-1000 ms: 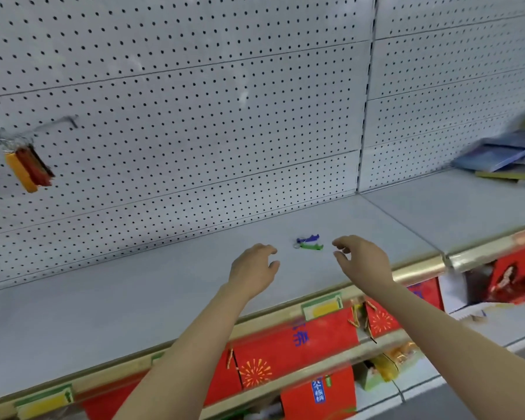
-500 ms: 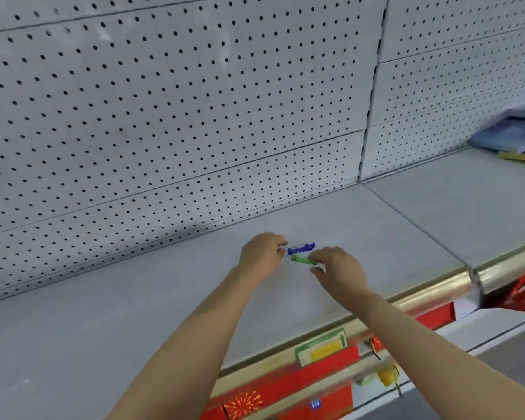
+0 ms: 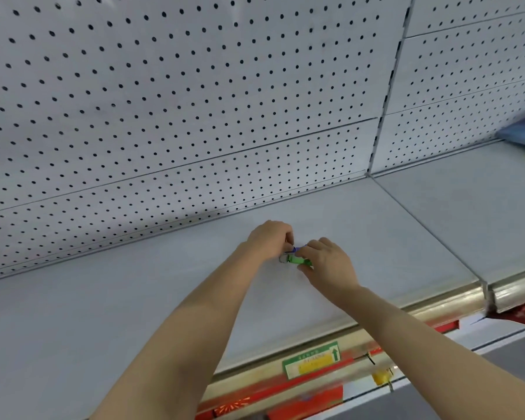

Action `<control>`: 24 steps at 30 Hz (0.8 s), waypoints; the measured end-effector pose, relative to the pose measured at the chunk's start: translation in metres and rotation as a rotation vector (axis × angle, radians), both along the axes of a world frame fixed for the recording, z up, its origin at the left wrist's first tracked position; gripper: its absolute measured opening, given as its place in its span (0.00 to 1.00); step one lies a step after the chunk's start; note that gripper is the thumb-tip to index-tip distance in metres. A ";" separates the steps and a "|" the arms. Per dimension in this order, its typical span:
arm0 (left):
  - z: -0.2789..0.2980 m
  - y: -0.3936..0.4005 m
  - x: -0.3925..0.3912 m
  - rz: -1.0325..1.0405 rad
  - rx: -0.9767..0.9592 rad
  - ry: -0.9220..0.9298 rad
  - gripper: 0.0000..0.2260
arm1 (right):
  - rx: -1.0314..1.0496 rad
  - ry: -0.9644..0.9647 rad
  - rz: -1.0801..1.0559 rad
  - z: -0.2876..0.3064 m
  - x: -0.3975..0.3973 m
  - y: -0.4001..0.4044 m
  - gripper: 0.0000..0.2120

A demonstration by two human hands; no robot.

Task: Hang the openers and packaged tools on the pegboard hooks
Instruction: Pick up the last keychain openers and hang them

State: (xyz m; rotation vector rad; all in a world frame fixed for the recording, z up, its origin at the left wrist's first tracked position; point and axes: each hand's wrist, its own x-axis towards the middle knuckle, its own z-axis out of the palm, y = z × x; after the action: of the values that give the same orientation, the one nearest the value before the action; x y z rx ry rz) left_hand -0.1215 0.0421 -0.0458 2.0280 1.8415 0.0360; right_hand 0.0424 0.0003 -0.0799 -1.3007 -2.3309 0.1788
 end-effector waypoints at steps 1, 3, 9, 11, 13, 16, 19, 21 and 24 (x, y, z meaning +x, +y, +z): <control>0.001 0.001 0.001 0.000 -0.029 0.002 0.06 | -0.006 -0.003 0.002 -0.002 -0.001 0.002 0.17; 0.002 0.003 0.004 -0.004 -0.099 0.008 0.08 | -0.019 -0.021 0.004 -0.006 -0.004 0.003 0.17; 0.003 0.001 -0.005 0.133 -0.117 -0.102 0.08 | 0.046 -0.054 0.073 -0.009 -0.012 0.008 0.18; 0.005 -0.004 -0.016 0.273 -0.060 -0.270 0.04 | 0.039 -0.077 0.076 -0.006 -0.019 0.010 0.16; 0.009 -0.010 -0.028 0.442 -0.088 -0.507 0.04 | -0.014 -0.106 0.095 -0.004 -0.027 0.012 0.09; 0.019 -0.019 -0.044 0.594 -0.178 -0.738 0.05 | -0.109 -0.171 0.132 0.001 -0.033 0.018 0.06; 0.031 -0.029 -0.056 0.609 -0.216 -0.812 0.06 | 0.038 -0.268 0.145 0.000 -0.036 0.017 0.05; 0.037 -0.037 -0.062 0.599 -0.244 -0.878 0.07 | 0.116 -0.243 0.125 -0.006 -0.038 0.015 0.09; 0.042 -0.050 -0.069 0.563 -0.238 -0.922 0.09 | 0.048 0.043 -0.006 -0.006 -0.037 0.003 0.03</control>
State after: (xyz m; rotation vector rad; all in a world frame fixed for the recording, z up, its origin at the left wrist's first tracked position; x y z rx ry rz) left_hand -0.1907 -0.0077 -0.0039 0.9833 1.5915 0.7320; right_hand 0.0051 0.0030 -0.0856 -1.2682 -2.2809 0.1467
